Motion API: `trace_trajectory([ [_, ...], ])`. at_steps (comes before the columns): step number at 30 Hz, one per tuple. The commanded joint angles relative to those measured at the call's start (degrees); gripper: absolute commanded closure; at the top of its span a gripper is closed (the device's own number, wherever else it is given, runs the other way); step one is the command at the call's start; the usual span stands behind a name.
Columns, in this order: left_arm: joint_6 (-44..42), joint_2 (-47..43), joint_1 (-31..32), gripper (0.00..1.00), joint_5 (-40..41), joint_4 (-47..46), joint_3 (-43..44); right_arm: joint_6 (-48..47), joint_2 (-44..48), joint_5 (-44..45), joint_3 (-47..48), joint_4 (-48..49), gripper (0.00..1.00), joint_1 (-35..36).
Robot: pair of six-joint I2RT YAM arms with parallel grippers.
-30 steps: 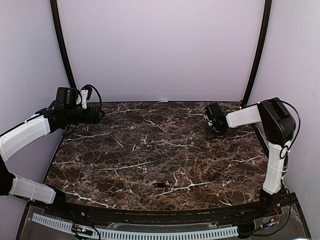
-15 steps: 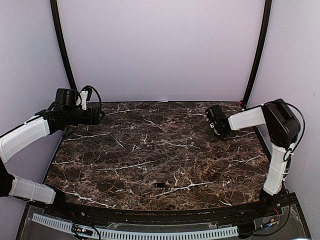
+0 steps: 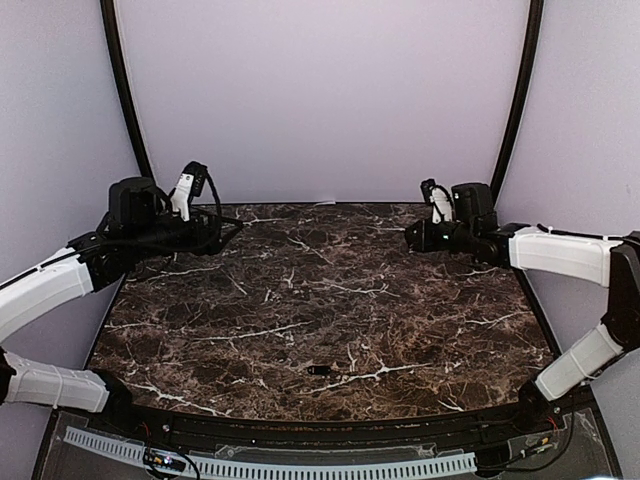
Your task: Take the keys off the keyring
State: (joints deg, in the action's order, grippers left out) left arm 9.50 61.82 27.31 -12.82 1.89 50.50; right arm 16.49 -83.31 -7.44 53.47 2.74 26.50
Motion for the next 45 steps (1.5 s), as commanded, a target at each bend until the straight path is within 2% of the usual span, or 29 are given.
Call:
trace_trajectory([
  [1,5.0,-0.2,9.3,0.3,-2.9,-12.8,-2.9,11.2,3.3,-19.7,-2.7,12.6,1.0,0.3],
  [5,7.1,2.4,16.6,0.3,-3.5,-25.9,-4.8,18.2,6.0,-25.6,-3.8,20.9,1.0,1.6],
  [8,6.5,6.1,20.8,0.31,-3.4,-33.1,-4.8,21.0,7.5,-26.2,-3.7,23.2,1.0,3.2],
  [11,5.5,10.3,23.7,0.37,-3.6,-37.3,-3.4,23.6,8.9,-25.7,-4.3,27.3,1.0,5.3],
  [17,4.1,17.2,26.1,0.46,-1.8,-40.3,0.7,25.1,10.1,-21.6,-4.5,32.4,1.0,10.6],
  [24,3.4,19.6,26.3,0.59,-2.2,-42.8,2.3,26.7,7.9,-21.5,-2.8,36.6,1.0,13.7],
  [29,2.8,20.5,26.4,0.6,-2.8,-44.0,2.8,27.6,5.6,-23.3,-0.9,38.9,1.0,15.0],
  [33,3.1,20.6,26.3,0.53,-2.1,-44.3,2.9,29.7,3.7,-26.0,0.2,42.6,1.0,15.4],
  [38,3.9,20.3,26.3,0.49,-1.0,-44.0,2.2,30.2,2.9,-26.4,0.6,44.2,1.0,15.9],
  [41,4.6,20.2,26.3,0.49,-2.7,-46.6,1.3,29.4,3.0,-25.8,0.8,43.3,1.0,16.1],
  [45,4.3,20.8,26.5,0.56,-2.6,-45.0,2.6,27.9,3.9,-23.5,0.7,41.6,1.0,16.7],
])
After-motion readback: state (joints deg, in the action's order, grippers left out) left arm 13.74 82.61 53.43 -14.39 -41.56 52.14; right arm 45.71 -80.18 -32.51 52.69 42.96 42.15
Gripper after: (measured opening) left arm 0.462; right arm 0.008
